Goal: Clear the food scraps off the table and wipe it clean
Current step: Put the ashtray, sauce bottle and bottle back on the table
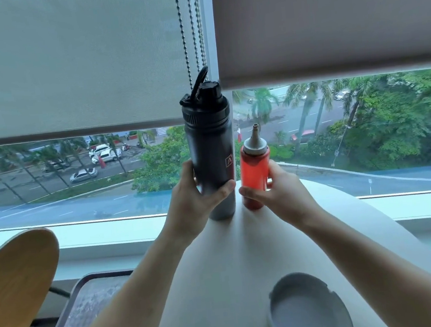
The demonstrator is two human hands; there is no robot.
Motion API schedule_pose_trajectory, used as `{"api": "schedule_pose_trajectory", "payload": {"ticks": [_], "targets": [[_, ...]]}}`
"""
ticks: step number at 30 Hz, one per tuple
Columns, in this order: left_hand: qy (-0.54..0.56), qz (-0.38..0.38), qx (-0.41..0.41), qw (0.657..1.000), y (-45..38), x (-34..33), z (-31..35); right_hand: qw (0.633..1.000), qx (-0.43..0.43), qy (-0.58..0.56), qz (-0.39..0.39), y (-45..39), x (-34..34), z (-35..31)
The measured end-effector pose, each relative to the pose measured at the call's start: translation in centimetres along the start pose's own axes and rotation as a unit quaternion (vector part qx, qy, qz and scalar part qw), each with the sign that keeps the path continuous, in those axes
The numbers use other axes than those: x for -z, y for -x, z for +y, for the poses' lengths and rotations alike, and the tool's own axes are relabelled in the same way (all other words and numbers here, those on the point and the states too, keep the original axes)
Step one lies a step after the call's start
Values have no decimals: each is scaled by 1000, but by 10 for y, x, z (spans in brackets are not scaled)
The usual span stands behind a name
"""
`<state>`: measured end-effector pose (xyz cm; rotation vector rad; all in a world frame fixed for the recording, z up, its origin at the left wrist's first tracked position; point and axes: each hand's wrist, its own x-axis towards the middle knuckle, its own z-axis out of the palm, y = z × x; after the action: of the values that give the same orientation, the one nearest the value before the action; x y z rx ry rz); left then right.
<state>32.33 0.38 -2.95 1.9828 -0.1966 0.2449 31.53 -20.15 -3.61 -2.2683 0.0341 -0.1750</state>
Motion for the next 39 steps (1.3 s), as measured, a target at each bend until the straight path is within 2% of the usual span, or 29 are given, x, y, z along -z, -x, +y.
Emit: {"api": "schedule_pose_trajectory", "payload": {"ticks": [9, 15, 18, 25, 34, 39], "targets": [[-16, -31, 17, 999, 5, 3, 6, 999, -33, 24, -35, 14, 11, -1], [-93, -136, 83, 983, 11, 20, 3, 995, -27, 93, 4, 53, 36, 1], [-127, -113, 117, 978, 30, 29, 9, 996, -29, 86, 18, 85, 47, 5], [-109, -56, 52, 991, 108, 19, 25, 993, -62, 95, 28, 159, 63, 16], [-101, -144, 51, 983, 168, -2, 30, 988, -77, 117, 57, 211, 46, 22], [-83, -153, 46, 984, 180, -8, 30, 987, -83, 124, 61, 220, 36, 17]]}}
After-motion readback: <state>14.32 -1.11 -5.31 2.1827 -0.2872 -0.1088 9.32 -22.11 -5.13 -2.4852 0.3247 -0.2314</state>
